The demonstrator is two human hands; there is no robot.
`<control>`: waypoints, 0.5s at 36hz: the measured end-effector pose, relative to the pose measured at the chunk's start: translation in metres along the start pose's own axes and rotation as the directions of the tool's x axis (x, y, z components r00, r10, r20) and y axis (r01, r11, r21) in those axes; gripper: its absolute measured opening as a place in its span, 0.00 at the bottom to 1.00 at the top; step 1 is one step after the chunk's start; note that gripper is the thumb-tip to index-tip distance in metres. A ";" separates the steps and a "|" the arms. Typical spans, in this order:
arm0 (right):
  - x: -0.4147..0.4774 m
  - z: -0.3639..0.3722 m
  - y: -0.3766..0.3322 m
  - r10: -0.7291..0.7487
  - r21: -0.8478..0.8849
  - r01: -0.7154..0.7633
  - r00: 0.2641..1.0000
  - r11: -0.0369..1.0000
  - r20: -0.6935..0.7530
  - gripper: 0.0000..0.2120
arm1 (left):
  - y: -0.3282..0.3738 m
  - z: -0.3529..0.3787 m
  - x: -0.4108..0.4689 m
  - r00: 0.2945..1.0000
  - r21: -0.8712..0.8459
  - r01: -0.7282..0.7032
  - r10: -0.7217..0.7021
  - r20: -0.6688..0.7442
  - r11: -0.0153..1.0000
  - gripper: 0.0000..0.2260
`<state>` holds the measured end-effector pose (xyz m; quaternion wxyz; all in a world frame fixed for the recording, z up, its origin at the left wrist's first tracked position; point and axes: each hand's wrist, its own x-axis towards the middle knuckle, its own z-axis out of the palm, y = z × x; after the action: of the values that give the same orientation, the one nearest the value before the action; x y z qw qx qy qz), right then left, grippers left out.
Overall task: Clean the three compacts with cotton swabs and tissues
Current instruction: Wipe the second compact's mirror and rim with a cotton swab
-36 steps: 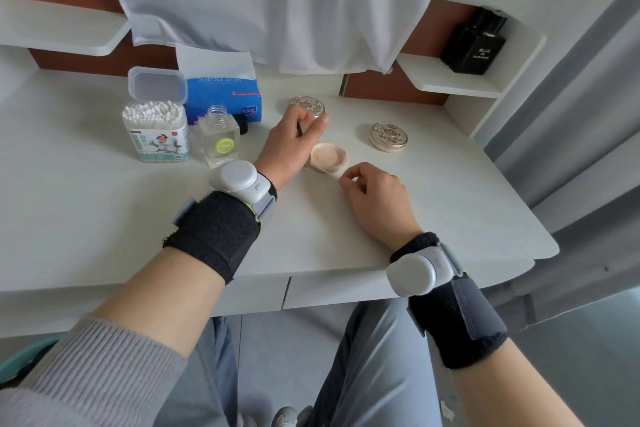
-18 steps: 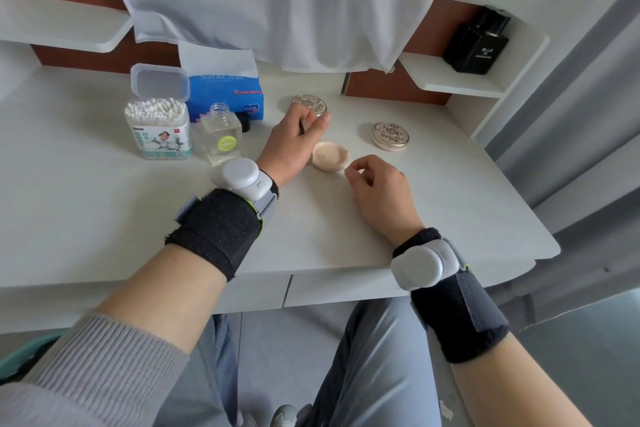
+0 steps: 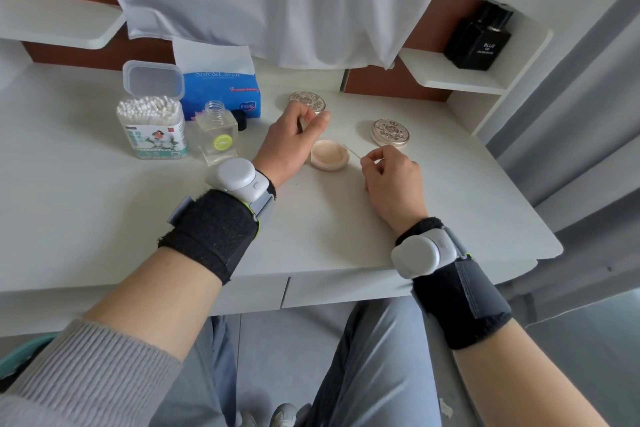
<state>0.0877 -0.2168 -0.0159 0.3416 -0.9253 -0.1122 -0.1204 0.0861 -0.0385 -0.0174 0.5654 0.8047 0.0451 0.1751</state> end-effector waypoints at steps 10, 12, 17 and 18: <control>-0.002 -0.001 -0.005 -0.016 -0.032 0.016 1.000 0.999 -0.007 0.06 | 0.000 0.000 0.001 1.000 0.015 -0.008 0.008 -0.001 1.000 0.20; -0.003 -0.001 -0.006 -0.019 -0.041 0.019 1.000 0.999 -0.008 0.07 | -0.001 0.000 0.001 1.000 0.014 -0.008 0.008 -0.004 1.000 0.20; -0.006 -0.003 -0.009 -0.019 -0.057 0.019 1.000 0.998 -0.011 0.08 | -0.001 -0.001 0.001 1.000 0.027 -0.015 0.015 -0.006 1.000 0.20; -0.006 -0.004 -0.009 -0.017 -0.058 0.016 1.000 0.998 -0.008 0.07 | -0.001 -0.001 0.001 1.000 0.028 -0.017 0.017 -0.006 0.999 0.19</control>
<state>0.0785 -0.2138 -0.0094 0.3142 -0.9333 -0.1149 -0.1303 0.0870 -0.0373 -0.0180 0.5525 0.8124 0.0424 0.1816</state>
